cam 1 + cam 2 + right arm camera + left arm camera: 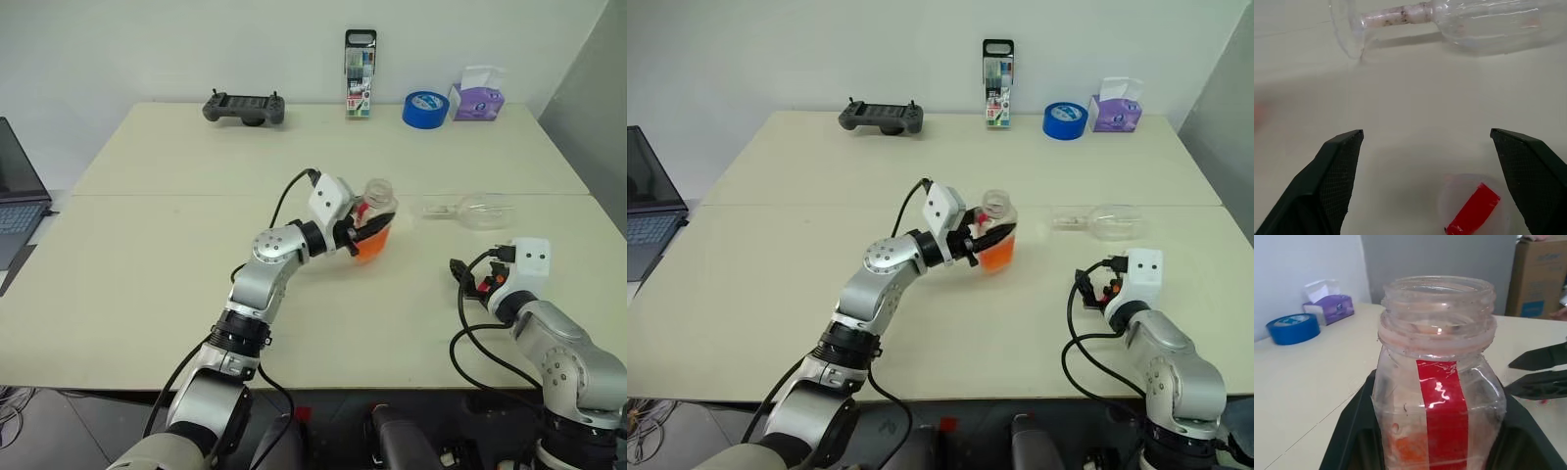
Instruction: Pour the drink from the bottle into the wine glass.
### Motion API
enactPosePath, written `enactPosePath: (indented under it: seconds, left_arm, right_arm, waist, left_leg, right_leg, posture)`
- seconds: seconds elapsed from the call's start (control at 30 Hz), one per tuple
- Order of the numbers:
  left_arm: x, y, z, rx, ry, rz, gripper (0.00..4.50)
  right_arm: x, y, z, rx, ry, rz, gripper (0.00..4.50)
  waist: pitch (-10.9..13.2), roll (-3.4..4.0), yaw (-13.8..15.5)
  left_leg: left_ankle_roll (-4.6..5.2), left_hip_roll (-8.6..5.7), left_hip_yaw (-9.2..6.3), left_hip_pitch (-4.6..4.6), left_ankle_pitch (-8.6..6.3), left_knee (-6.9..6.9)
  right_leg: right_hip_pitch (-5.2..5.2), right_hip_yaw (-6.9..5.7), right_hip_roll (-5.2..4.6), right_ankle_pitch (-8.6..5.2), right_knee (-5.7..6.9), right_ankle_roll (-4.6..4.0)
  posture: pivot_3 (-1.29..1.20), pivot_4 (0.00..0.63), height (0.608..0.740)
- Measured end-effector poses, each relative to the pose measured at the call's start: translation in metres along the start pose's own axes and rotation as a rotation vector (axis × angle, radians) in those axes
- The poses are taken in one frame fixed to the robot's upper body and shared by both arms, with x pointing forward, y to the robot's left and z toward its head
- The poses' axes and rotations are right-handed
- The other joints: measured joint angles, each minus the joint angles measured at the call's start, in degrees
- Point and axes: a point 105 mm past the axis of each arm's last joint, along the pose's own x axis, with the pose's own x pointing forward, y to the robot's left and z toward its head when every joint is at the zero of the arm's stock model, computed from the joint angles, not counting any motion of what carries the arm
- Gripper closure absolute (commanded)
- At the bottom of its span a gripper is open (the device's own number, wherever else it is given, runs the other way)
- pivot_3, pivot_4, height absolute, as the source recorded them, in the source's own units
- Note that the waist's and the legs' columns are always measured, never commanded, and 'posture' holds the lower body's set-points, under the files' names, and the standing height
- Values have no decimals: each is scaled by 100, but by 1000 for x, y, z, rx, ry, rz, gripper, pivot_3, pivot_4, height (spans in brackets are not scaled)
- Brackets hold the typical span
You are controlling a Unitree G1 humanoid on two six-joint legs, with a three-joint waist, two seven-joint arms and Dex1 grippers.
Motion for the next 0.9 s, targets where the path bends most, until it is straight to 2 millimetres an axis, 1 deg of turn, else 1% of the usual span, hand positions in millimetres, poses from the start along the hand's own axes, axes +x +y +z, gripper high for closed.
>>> enactPosePath:
  seconds: [0.07,0.1,0.17,0.2,0.23,0.27,0.3,0.33,0.37,0.4,0.43,0.47,0.57,0.7,0.8,0.9]
  left_arm:
    - [-3,17,-5,1,19,63,2684]
    - [-6,28,-7,6,27,103,2685]
    - [-15,49,-12,12,47,187,2685]
    - [-16,53,-12,14,50,199,2685]
    - [-23,64,-14,21,60,247,2685]
    - [-34,78,-16,39,68,307,2685]
    - [-47,96,-17,41,83,380,2686]
    - [-56,108,-16,59,94,431,2687]
    - [-65,118,-14,72,97,477,2687]
    - [-73,127,-13,79,101,516,2688]
    - [-83,136,-12,89,103,561,2689]
    - [-93,144,-12,96,108,607,2690]
    - [-114,159,-16,96,127,699,2693]
    - [-136,173,-18,80,136,780,2693]
    - [-140,174,-20,60,122,794,2693]
    - [-139,174,-22,22,94,808,2694]
  right_arm:
    - [-1,1,4,-34,-7,11,0]
    - [-3,4,12,-62,-25,25,0]
    - [-6,18,39,-138,-96,87,0]
    - [-7,22,43,-150,-108,99,0]
    - [-11,37,65,-188,-182,156,0]
    - [-11,65,71,-202,-182,291,0]
    - [-16,101,81,-235,-200,460,0]
    - [-23,130,87,-257,-216,596,0]
    - [-30,153,91,-274,-233,705,0]
    - [-36,171,92,-287,-244,792,0]
    - [-41,190,90,-301,-239,878,0]
    - [-42,202,86,-309,-223,930,0]
    - [-29,215,79,-315,-189,940,0]
    - [-14,229,81,-323,-211,925,0]
    - [-3,234,87,-329,-247,895,0]
    - [8,234,92,-329,-272,862,0]
  waist:
    - [0,0,8]
    - [0,0,7]
    - [1,0,-15]
    - [1,0,-17]
    - [0,-2,-15]
    - [3,-7,4]
    - [7,-2,-48]
    - [6,-3,-73]
    - [6,-4,-90]
    - [6,-4,-92]
    - [5,-5,-87]
    - [5,-5,-85]
    - [6,-9,-6]
    - [5,-17,32]
    - [3,-21,41]
    - [2,-22,40]
  left_leg:
    - [0,-1,2,0,0,1]
    - [0,-2,2,0,0,3]
    - [0,-2,4,1,0,1]
    - [0,-2,4,1,0,2]
    - [0,-2,-8,0,0,-2]
    - [0,2,-18,-6,-1,-3]
    - [0,1,-18,-4,0,-3]
    - [0,2,-23,1,-1,-1]
    - [1,4,-25,1,-1,-2]
    - [1,5,-28,0,-1,-3]
    - [1,9,-41,-4,-1,-3]
    - [0,10,-42,-8,-1,-3]
    - [-1,-3,-42,-13,0,2]
    - [-2,-31,-41,-15,0,9]
    - [-3,-39,-41,-15,1,10]
    - [-2,-40,-44,-14,1,8]
  right_leg:
    - [-1,1,-1,-1,0,1]
    - [-1,1,0,-1,1,2]
    - [-3,2,3,-1,0,3]
    - [-3,1,5,-2,1,3]
    - [0,-12,9,-1,-1,2]
    - [-6,-20,9,6,5,-10]
    - [-15,-6,12,10,7,-16]
    - [-7,-16,12,11,6,-18]
    - [-7,-20,12,10,5,-17]
    - [-6,-29,12,11,5,-18]
    - [-5,-33,12,13,6,-23]
    - [-6,-34,9,16,6,-27]
    - [-8,-34,-16,16,3,-27]
    - [-7,-23,-50,18,-3,-23]
    - [-7,-27,-65,18,-2,-21]
    - [-8,-32,-87,18,1,-20]
  posture:
    - [0,150,740]
    - [0,150,740]
    - [0,150,740]
    - [0,150,740]
    - [0,150,740]
    - [0,150,740]
    - [0,150,740]
    - [0,150,740]
    - [0,150,740]
    - [0,150,740]
    - [0,150,740]
    - [0,150,740]
    - [0,150,740]
    - [0,150,740]
    - [0,150,740]
    - [0,150,740]
